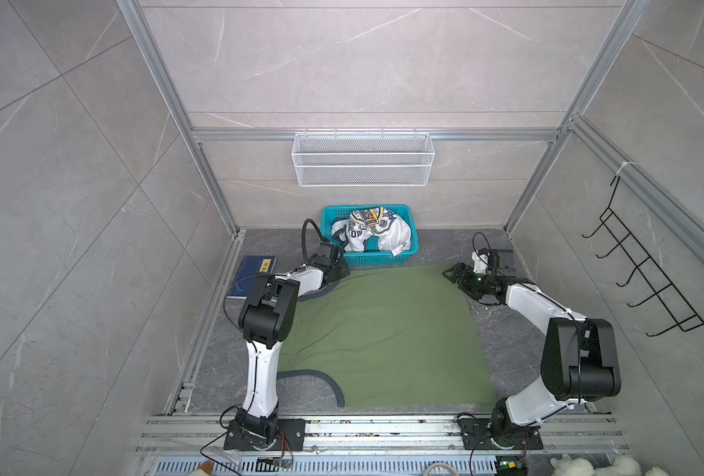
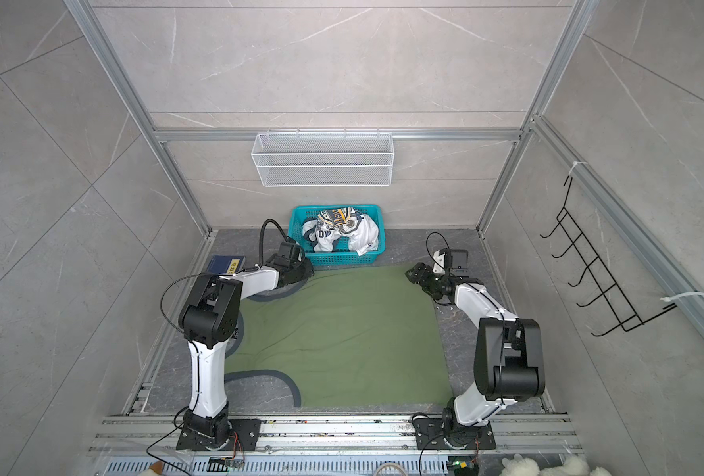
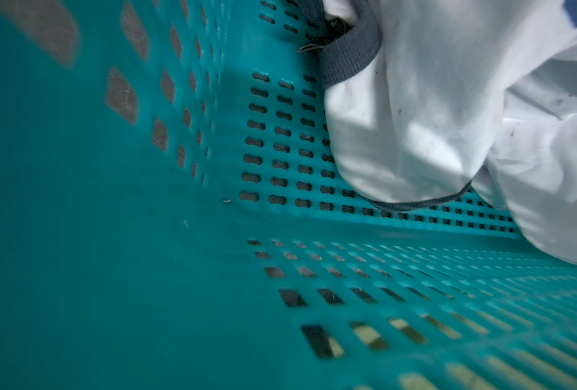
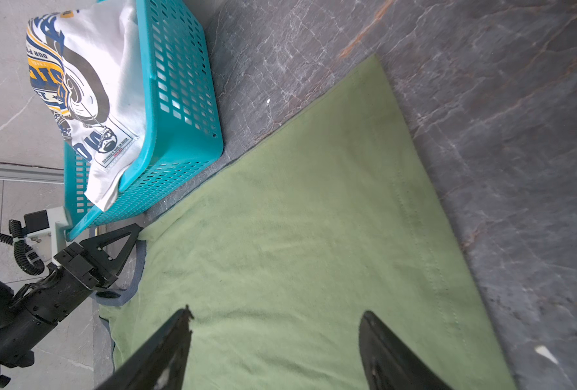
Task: Fold and stack tank tops
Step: Fold the tank top at the center of the table.
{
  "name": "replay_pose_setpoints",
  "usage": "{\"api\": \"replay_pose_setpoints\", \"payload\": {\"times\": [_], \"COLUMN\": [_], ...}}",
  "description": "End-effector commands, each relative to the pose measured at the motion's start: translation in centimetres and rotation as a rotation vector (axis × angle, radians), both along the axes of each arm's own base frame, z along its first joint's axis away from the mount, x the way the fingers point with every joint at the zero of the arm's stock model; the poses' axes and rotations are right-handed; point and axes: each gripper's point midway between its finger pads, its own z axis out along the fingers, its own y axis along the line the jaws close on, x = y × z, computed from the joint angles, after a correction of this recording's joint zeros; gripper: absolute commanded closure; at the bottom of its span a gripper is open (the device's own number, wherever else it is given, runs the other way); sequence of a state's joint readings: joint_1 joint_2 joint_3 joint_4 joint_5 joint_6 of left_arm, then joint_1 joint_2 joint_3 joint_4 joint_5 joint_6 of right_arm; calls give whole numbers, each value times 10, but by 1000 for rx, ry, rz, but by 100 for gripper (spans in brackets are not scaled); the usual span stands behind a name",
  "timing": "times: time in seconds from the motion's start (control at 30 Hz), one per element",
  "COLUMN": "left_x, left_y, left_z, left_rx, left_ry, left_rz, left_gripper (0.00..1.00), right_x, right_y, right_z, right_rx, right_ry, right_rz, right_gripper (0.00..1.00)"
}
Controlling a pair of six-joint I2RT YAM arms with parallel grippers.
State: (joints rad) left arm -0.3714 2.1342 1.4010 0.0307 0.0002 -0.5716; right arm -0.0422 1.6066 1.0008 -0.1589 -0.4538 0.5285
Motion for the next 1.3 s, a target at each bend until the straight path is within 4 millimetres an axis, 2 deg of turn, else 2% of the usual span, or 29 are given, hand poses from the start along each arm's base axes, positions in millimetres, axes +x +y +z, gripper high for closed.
{"api": "replay_pose_setpoints", "payload": {"times": [0.0,0.07,0.13,0.3,0.43,0.73,1.0,1.27], "left_x": [1,0,-3,-14,-18,-19,-19,-19], "left_y": [-3,-5,-9,-17,-14,-17,-17,-16], "left_z": [22,31,39,60,71,70,67,61], "left_rx": [13,11,6,9,19,10,16,16], "left_ry": [-47,-61,-82,-123,-148,-142,-132,-125], "left_rz": [-7,-10,-18,-28,-9,-15,-17,-11], "left_gripper": [94,100,100,100,100,100,100,100], "right_x": [8,10,15,39,60,96,110,118], "right_y": [-4,-9,-11,-22,-33,-46,-51,-52], "right_z": [8,1,-3,-11,-25,-70,-89,-101], "right_rx": [-1,-10,-22,-71,-117,-174,-199,-250], "right_ry": [-14,11,22,58,112,252,313,357], "right_rz": [-15,-33,-47,-77,-117,-144,-145,-126], "right_gripper": [21,22,22,24,28,36,40,48]}}
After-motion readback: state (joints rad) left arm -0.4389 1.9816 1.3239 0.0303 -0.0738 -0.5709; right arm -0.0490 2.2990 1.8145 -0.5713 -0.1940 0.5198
